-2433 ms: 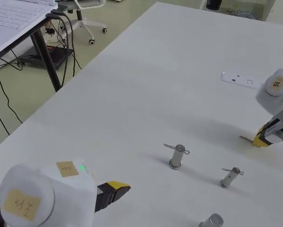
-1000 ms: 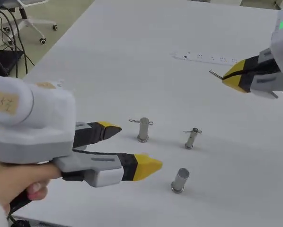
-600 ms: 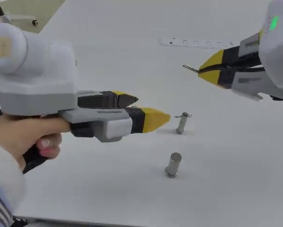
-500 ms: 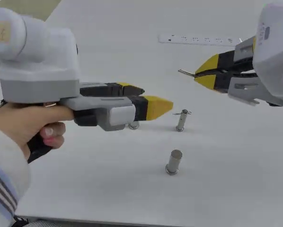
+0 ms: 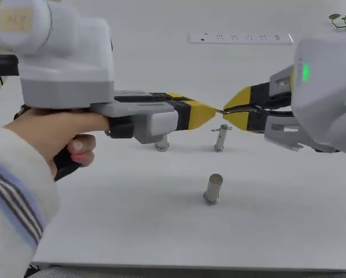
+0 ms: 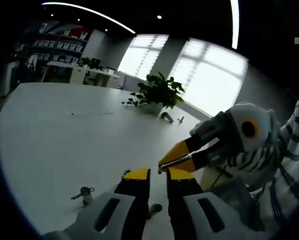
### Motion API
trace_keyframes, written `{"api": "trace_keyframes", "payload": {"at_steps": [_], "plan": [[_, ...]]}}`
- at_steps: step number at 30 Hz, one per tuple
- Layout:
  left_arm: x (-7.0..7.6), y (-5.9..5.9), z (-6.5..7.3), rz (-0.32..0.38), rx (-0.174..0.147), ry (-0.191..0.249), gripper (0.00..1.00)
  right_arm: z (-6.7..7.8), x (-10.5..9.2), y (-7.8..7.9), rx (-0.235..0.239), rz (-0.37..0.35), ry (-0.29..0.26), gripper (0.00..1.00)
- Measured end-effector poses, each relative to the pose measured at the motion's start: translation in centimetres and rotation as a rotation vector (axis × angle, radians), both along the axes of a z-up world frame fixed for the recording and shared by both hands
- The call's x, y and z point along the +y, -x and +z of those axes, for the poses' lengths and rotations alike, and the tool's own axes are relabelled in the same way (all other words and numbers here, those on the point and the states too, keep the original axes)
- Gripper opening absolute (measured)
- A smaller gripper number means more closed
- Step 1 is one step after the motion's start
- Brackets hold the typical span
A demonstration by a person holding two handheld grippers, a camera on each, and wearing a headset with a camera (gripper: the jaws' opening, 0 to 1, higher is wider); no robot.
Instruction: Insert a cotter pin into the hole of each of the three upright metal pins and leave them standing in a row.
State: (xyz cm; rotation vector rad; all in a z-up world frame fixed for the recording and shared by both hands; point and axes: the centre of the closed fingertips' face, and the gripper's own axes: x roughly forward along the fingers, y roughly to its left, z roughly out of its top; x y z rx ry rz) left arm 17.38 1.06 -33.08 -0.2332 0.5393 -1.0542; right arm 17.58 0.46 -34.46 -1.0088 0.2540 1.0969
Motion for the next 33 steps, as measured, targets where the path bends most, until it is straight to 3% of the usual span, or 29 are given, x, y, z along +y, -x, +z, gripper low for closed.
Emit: {"api": "trace_keyframes", "payload": {"at_steps": [5, 13, 20, 23, 25, 30, 33], "plan": [[-0.4, 0.5, -0.2, -0.018, 0.006, 0.001, 0.02, -0.3, 0.3, 0.6, 0.003, 0.008, 0.002, 0.0], [-0.3, 1.0, -1.0, -0.033, 0.021, -0.022, 0.0, -0.4, 0.6, 1.1, 0.016, 0.003, -0.016, 0.0], [0.0, 1.1, -1.3, -0.043, 0.043, -0.015, 0.0, -0.6, 0.7, 1.5, 0.041, 0.002, -0.043, 0.0], [0.0, 1.3, -1.5, -0.037, 0.073, -0.014, 0.0, -0.7, 0.7, 1.7, 0.045, 0.009, -0.044, 0.0], [0.0, 1.8, -2.0, -0.031, 0.157, -0.012, 0.0, -1.0, 0.7, 2.0, 0.067, 0.011, -0.049, 0.0], [-0.2, 1.9, -2.3, -0.038, 0.128, -0.035, 0.0, -1.3, 0.7, 2.4, 0.075, 0.022, -0.062, 0.0], [-0.2, 1.9, -2.3, -0.035, 0.124, -0.038, 0.0, -1.1, 0.7, 2.4, 0.117, -0.015, -0.129, 0.0]]}}
